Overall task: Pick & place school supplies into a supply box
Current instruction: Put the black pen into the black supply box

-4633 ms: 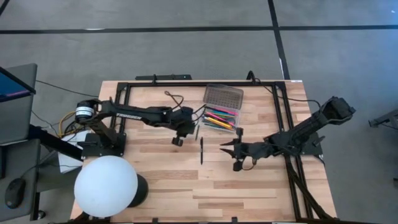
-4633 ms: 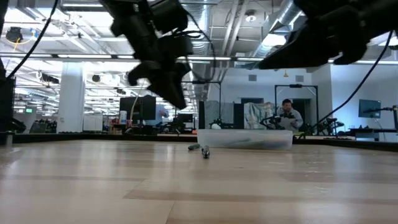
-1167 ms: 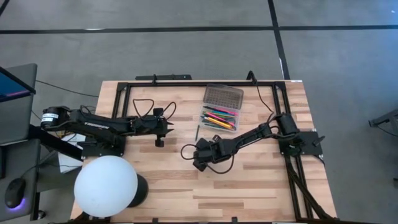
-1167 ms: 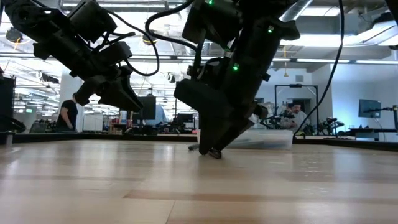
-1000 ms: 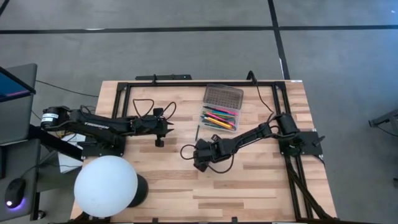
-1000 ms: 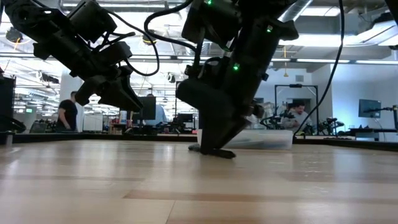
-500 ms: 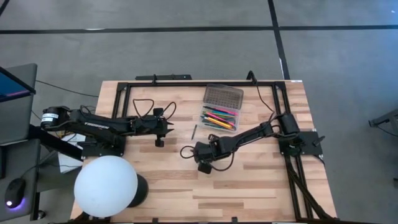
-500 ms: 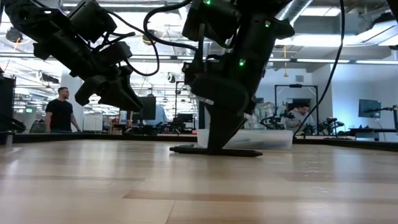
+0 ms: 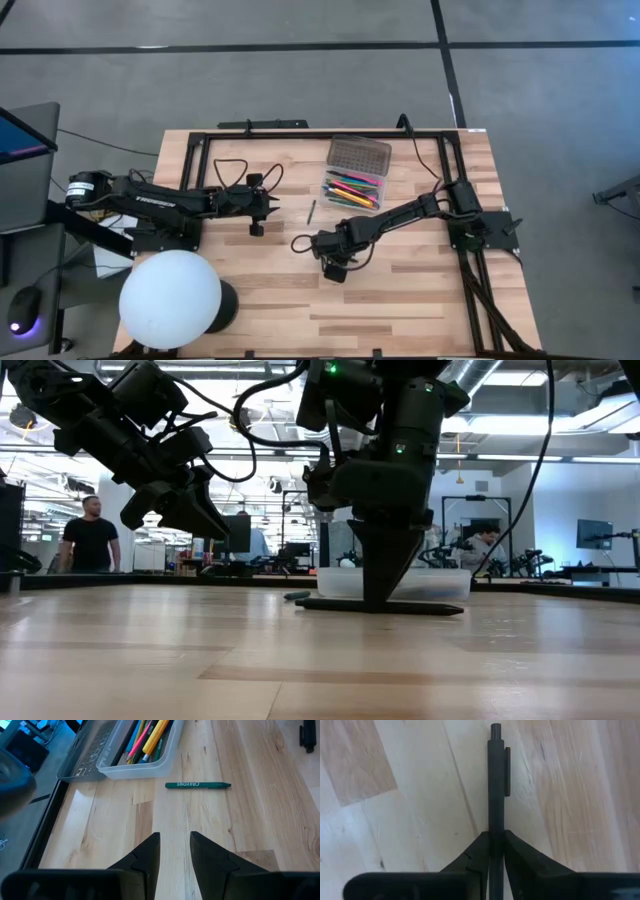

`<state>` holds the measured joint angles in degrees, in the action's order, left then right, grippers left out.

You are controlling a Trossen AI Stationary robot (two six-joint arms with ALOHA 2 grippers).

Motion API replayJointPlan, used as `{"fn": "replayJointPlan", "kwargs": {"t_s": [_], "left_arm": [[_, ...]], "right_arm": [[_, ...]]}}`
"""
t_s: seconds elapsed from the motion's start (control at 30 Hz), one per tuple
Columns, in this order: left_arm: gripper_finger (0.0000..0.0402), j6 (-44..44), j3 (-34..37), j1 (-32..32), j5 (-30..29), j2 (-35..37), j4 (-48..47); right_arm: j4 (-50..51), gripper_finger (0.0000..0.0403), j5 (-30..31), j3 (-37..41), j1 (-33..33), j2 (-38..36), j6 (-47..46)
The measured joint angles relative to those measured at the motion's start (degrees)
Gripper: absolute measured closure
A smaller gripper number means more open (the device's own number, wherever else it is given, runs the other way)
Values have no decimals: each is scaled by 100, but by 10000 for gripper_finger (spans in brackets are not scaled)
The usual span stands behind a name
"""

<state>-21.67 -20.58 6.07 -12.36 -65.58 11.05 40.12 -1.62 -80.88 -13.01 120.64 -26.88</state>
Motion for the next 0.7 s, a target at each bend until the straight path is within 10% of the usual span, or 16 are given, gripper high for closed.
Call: {"fn": "replayJointPlan", "kwargs": {"t_s": [0.7], "left_arm": [[300,2,0,0,0,0,-2]], "right_arm": [[82,380,46,0,-132,-7,1391]]}}
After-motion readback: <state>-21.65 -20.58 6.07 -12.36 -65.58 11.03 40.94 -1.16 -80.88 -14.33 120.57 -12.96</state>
